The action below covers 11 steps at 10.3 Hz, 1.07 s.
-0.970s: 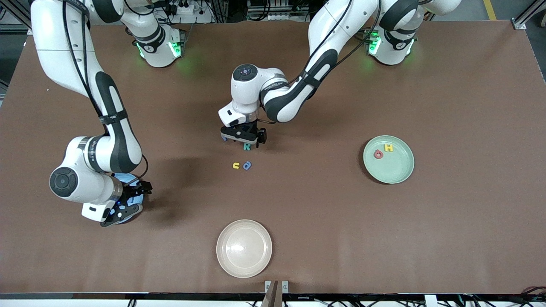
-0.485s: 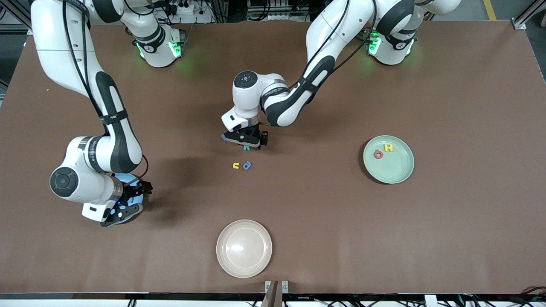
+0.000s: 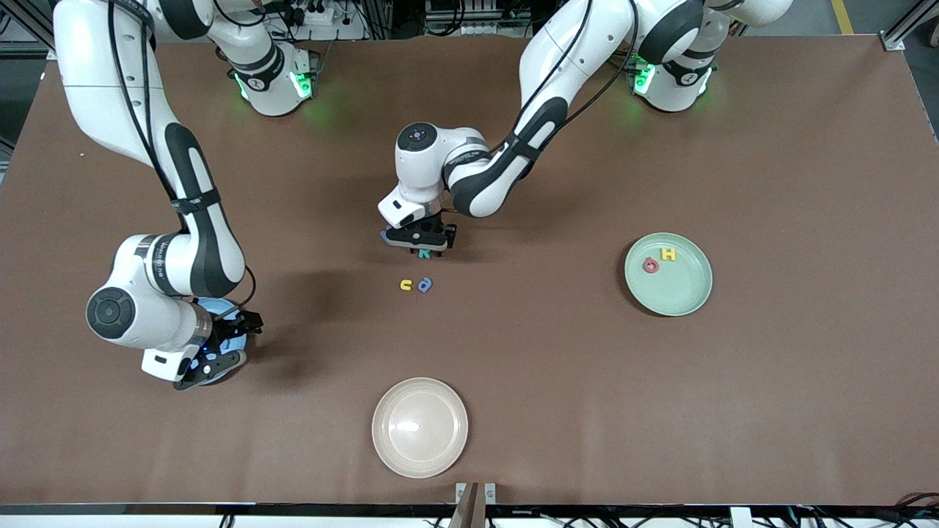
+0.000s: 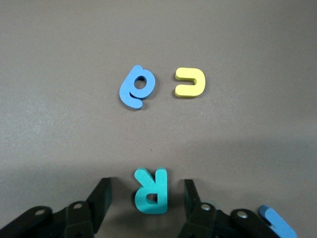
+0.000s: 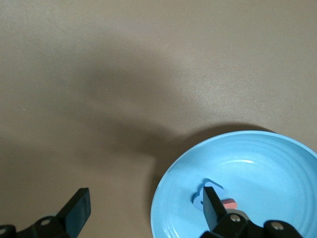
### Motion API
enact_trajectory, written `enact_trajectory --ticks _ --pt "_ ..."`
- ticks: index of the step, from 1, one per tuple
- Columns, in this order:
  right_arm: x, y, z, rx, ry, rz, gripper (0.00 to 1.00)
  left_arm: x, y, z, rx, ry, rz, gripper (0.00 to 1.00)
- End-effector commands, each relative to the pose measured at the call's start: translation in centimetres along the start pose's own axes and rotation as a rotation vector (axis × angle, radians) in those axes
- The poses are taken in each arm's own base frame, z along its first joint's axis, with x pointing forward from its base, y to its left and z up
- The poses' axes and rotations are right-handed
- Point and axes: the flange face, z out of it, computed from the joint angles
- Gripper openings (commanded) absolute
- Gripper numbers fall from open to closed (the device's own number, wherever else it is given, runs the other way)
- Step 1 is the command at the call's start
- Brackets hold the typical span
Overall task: Sort upper and lower case letters into plates
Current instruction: 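Grasp the teal R with the left gripper while the right gripper releases the E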
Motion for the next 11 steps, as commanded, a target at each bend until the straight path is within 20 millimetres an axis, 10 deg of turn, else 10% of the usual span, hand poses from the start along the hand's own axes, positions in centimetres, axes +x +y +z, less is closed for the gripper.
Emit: enact_trajectory --ticks 1,8,11 --pt "1.0 -3.1 -0.2 0.003 -0.010 0.081 1.00 -0.4 0.8 0.7 0.003 0.015 -0.047 0.49" --pt "2.6 -10.1 -0.6 0.006 -0.049 0.232 1.00 -0.2 0.5 0.7 0.003 -0.001 -0.069 0.17" --pt "3.4 -15.1 -1.4 -0.007 -0.050 0.185 1.00 3.4 -2.6 -1.5 0.089 -0.086 -0.077 0.13"
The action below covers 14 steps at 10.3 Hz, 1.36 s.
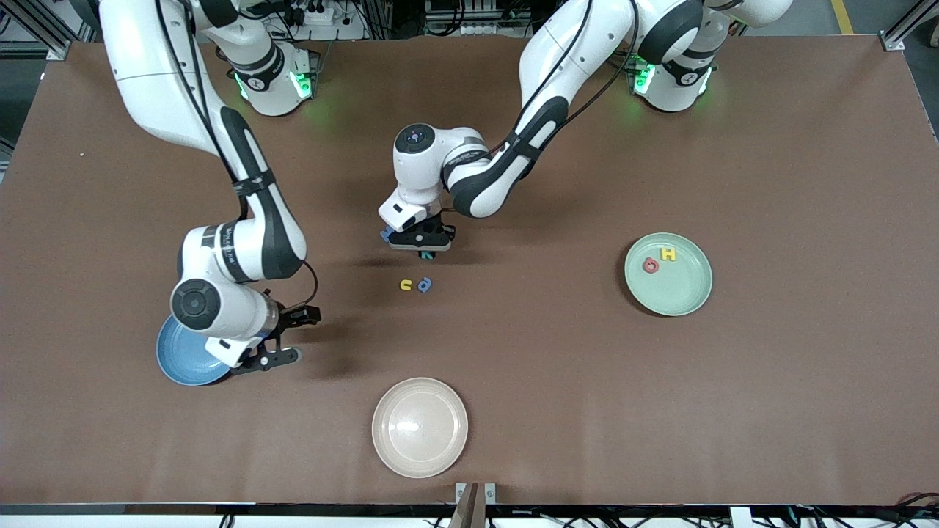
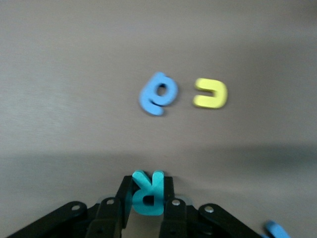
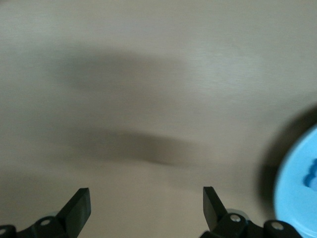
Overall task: Sort upper and lower case letters into plates
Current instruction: 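Carry the R to the green plate while the right gripper reaches the u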
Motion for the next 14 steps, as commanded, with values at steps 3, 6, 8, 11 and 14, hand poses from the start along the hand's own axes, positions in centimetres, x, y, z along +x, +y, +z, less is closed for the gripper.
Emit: enact_trajectory --ticks 3,6,8,11,14 --pt "-0.6 -4.4 -2.4 -0.011 0.023 -0.262 1.00 7.2 -6.5 -5.2 0.110 -0.111 0.102 0.12" --pt "-0.8 -9.6 -2.8 -0.034 0.089 -0.508 1.00 11.1 -13.1 -7.3 0.146 -0.184 0.195 0.10" --pt "-1.4 -15.7 -1.7 -0.054 0.139 -0.646 1.00 12.5 -20.1 -8.9 0.166 -0.222 0.315 0.10" --pt "-4.2 -21.1 2.2 -0.084 0.138 -0.928 1.00 10.4 -30.9 -8.8 0.148 -0.232 0.456 0.10" --pt "-6.9 -24.0 5.7 -0.090 0.101 -1.004 1.00 7.0 -39.1 -7.3 0.152 -0.283 0.525 0.10"
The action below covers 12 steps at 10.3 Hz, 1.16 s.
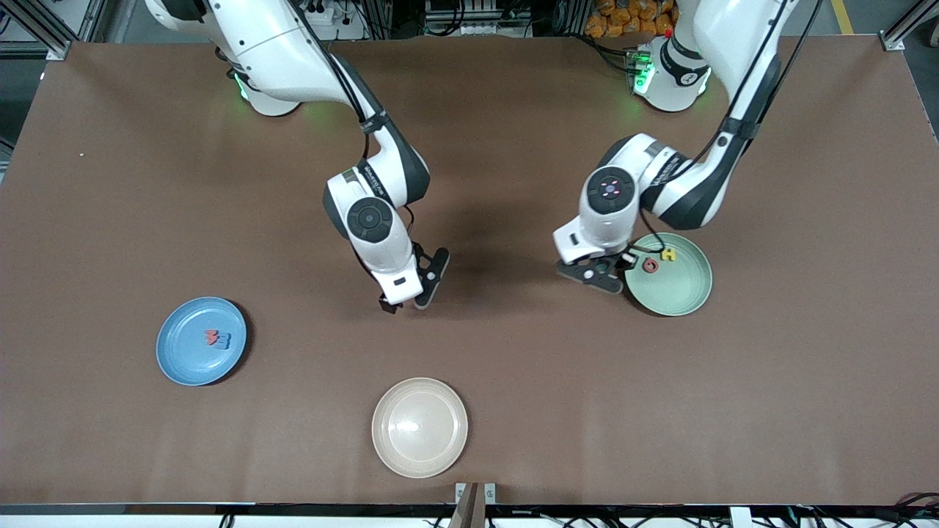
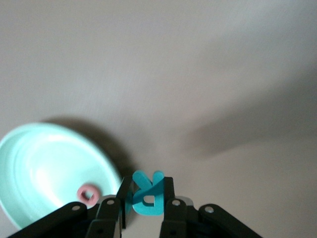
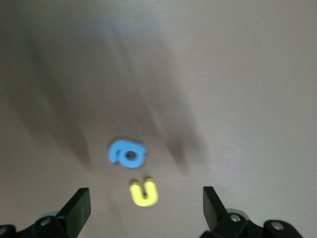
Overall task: Sort upper and lower case letters into plates
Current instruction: 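Carry the R to the green plate while the right gripper reaches the u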
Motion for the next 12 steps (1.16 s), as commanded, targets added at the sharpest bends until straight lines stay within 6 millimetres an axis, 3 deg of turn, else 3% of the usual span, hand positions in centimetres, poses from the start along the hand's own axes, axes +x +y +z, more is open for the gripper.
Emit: enact_trajectory --ticks 1,3,5,7,10,12 --pt "-0.7 -1.0 0.7 -0.014 -0.006 -0.061 1.00 -4.8 -3.3 1.4 -0.009 0.004 0.073 0.10" --pt "-1.2 -0.4 1.2 -0.019 -0.003 -0.114 1.00 -6.1 -8.8 3.6 -0.038 0.033 0.124 0.10" --pt "-1.6 0.3 1.5 -0.030 0.006 -0.122 1.00 -7.3 -11.0 5.8 -0.062 0.057 0.130 0.11" --pt "-2.2 1.0 2.8 -0.031 0.001 -0.110 1.00 -6.9 -9.9 5.3 -0.076 0.066 0.115 0.12" --pt "-2.1 1.1 3.2 -0.035 0.006 -0.107 1.00 -6.6 -8.1 5.0 -0.152 0.061 0.003 0.11" --pt "-2.0 1.1 3.6 -0.035 0.006 -0.105 1.00 -6.7 -8.1 5.3 -0.155 0.056 0.001 0.12"
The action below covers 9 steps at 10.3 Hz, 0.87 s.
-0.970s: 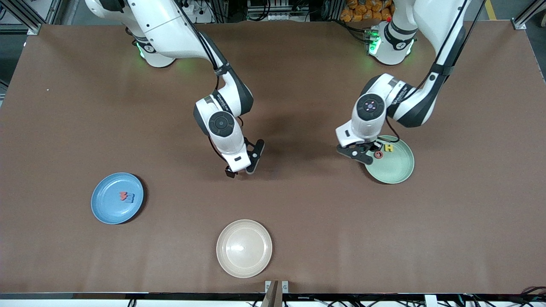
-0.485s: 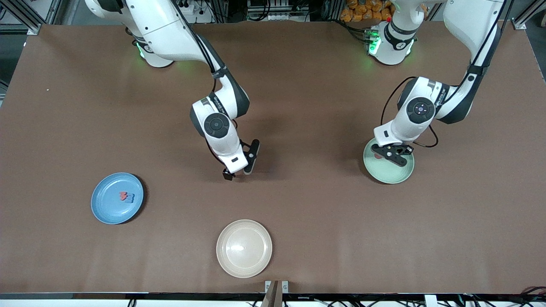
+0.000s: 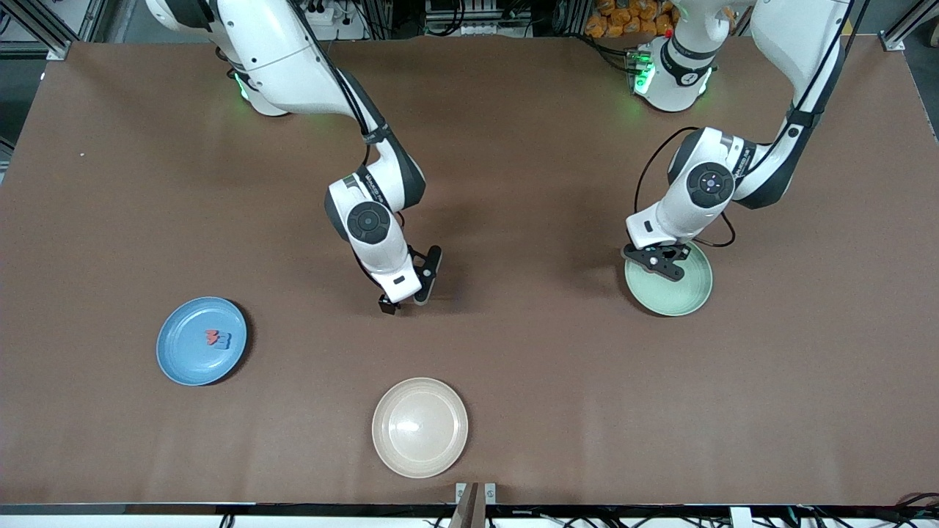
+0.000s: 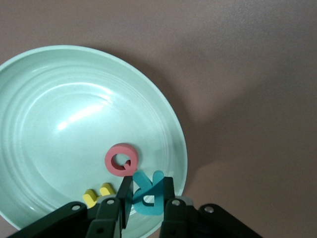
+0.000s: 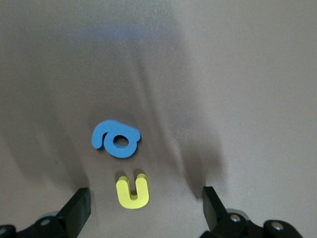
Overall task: Sort upper and lower case letters into plates
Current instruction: 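Release the R on the green plate while the right gripper grasps the u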
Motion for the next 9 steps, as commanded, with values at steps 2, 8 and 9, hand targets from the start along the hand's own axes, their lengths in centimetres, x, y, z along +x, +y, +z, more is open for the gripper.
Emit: enact_trajectory --ticks 2,8,9 --pt "0.2 0.3 0.2 -0.011 0.011 -0.012 1.00 -0.4 0.0 -0.1 -0.014 0.002 -0.024 0.44" --pt "0.6 0.1 0.5 -0.009 0.014 -0.009 1.00 1.6 2.8 -1.5 -0.077 0.032 -0.185 1.00" --pt "0.6 0.0 0.6 -0.006 0.012 -0.008 1.00 2.5 4.4 -2.3 -0.117 0.044 -0.269 1.00"
